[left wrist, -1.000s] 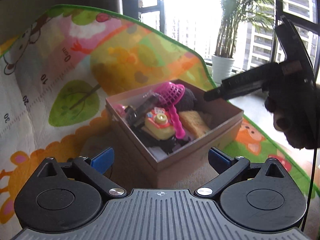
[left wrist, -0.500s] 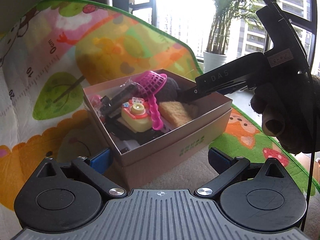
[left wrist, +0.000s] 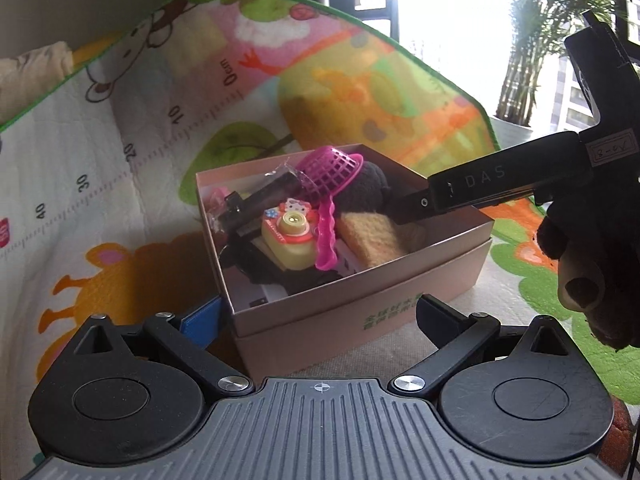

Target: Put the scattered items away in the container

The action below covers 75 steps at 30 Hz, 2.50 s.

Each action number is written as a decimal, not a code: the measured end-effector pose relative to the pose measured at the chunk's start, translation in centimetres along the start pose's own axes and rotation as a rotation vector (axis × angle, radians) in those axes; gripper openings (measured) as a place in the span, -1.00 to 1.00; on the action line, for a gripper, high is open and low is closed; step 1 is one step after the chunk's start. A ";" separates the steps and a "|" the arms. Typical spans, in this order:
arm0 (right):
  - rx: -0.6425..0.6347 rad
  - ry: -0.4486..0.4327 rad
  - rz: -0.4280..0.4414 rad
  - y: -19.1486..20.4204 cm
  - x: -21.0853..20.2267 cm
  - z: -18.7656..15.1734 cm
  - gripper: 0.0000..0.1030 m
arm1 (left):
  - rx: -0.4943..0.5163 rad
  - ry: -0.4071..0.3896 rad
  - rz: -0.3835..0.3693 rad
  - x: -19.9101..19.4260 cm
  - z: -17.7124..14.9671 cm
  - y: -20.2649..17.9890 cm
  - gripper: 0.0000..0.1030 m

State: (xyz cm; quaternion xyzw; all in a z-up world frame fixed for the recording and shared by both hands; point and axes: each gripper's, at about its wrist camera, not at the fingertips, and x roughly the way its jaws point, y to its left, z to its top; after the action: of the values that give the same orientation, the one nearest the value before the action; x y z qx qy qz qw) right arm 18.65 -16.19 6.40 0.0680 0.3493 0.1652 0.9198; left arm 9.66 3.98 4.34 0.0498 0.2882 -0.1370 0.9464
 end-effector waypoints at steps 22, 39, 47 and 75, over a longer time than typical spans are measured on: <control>-0.077 -0.068 -0.114 2.3 -9.1 -11.9 1.00 | -0.102 0.052 0.241 -4.7 -5.1 -3.0 1.00; -0.112 -0.009 -0.241 1.0 -4.5 -11.2 1.00 | -0.205 0.110 0.273 -1.8 -5.1 -2.1 1.00; -0.107 -0.009 -0.237 1.1 -4.4 -11.2 1.00 | -0.205 0.110 0.273 -1.8 -5.1 -2.1 1.00; -0.107 -0.009 -0.238 1.1 -4.3 -11.2 1.00 | -0.203 0.110 0.275 -1.8 -5.1 -2.1 1.00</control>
State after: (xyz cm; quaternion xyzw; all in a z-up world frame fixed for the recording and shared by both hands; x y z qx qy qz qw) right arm 7.91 -16.53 0.95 -0.0226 0.3415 0.0730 0.9368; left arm 4.91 3.26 1.05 0.0003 0.3423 0.0263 0.9392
